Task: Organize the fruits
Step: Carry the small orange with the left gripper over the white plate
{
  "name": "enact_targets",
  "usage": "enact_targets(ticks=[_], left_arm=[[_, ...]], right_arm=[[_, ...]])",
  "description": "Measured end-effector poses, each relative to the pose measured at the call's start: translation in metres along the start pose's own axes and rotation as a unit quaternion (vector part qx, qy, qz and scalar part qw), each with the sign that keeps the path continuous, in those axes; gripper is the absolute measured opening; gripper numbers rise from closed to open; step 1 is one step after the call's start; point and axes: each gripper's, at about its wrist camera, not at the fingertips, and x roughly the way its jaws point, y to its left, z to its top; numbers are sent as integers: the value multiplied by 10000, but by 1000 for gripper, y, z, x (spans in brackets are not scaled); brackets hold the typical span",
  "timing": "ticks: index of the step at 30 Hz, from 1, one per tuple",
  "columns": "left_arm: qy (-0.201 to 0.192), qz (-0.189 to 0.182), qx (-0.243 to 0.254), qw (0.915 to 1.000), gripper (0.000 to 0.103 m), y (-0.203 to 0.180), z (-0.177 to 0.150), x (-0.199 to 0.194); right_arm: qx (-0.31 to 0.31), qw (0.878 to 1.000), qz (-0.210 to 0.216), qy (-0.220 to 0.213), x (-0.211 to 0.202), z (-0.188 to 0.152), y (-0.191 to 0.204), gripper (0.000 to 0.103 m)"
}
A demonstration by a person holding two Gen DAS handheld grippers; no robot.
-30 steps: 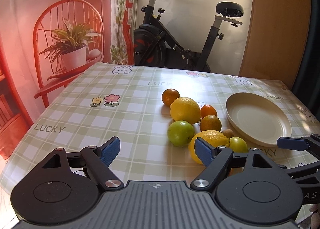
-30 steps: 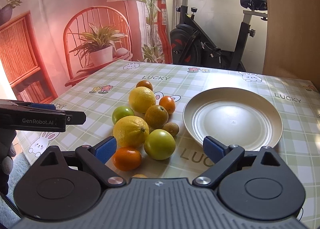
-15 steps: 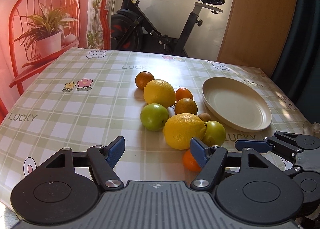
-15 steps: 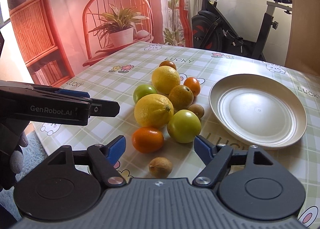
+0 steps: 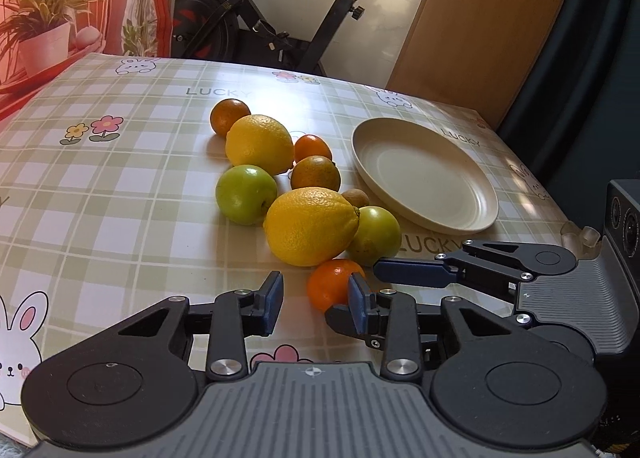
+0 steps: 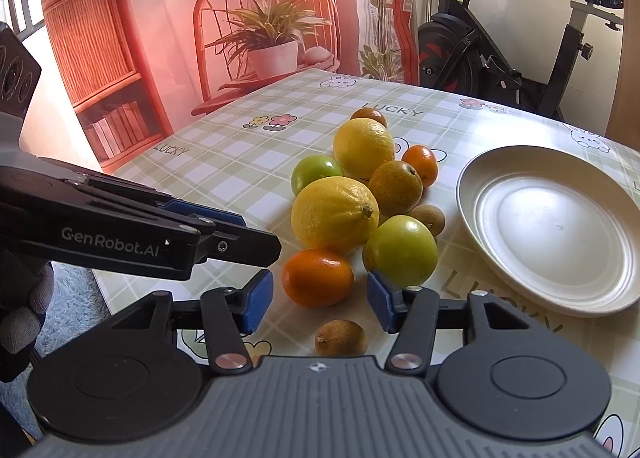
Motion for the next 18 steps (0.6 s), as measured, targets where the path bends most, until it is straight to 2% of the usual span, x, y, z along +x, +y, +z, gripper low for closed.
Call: enact_targets(ticks=[15,18], left_arm=[[308,-259,-133,9991,37,2,2,26],[236,-214,-92,9995,36,0,2,22]], right_arm=[[-180,9996,132,184,19,-1,2,55],[-137,9997,117,172,19,-3,1,48]])
